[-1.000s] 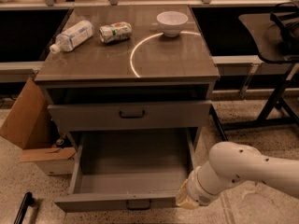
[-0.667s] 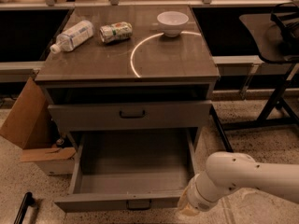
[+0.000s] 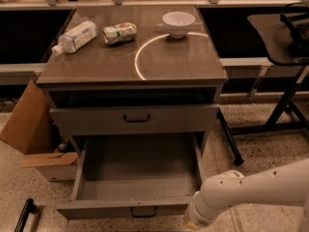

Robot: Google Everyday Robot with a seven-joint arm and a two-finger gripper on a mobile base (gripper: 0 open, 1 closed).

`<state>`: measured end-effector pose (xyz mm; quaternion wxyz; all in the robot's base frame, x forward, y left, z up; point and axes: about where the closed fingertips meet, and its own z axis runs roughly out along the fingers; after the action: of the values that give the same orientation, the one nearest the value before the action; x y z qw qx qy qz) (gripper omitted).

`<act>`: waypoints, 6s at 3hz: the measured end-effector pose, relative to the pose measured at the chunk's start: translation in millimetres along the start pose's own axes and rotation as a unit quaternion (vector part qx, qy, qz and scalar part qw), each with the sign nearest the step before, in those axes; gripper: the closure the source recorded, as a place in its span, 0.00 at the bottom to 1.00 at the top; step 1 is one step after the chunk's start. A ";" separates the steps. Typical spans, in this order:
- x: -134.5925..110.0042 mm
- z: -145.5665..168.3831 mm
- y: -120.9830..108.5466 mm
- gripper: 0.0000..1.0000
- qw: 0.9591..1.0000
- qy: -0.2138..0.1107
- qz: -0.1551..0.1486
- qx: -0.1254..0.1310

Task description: Close middle drawer

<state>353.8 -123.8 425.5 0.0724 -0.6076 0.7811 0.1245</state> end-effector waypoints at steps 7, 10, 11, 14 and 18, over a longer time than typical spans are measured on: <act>-44.4 67.1 -88.4 1.00 0.987 -0.140 0.007 0.073; -48.7 69.2 -148.5 1.00 0.964 -0.205 -0.015 0.166; -52.2 63.5 -177.6 1.00 0.950 -0.254 -0.023 0.180; -48.8 40.2 -230.4 1.00 0.934 -0.304 -0.044 0.183; -55.0 32.2 -276.1 1.00 0.925 -0.334 -0.038 0.176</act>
Offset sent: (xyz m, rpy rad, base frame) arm 0.0638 0.0079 -0.0490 0.0038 -0.2010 -0.1240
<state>633.4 -127.2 379.7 0.4394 -0.5379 0.6972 0.1776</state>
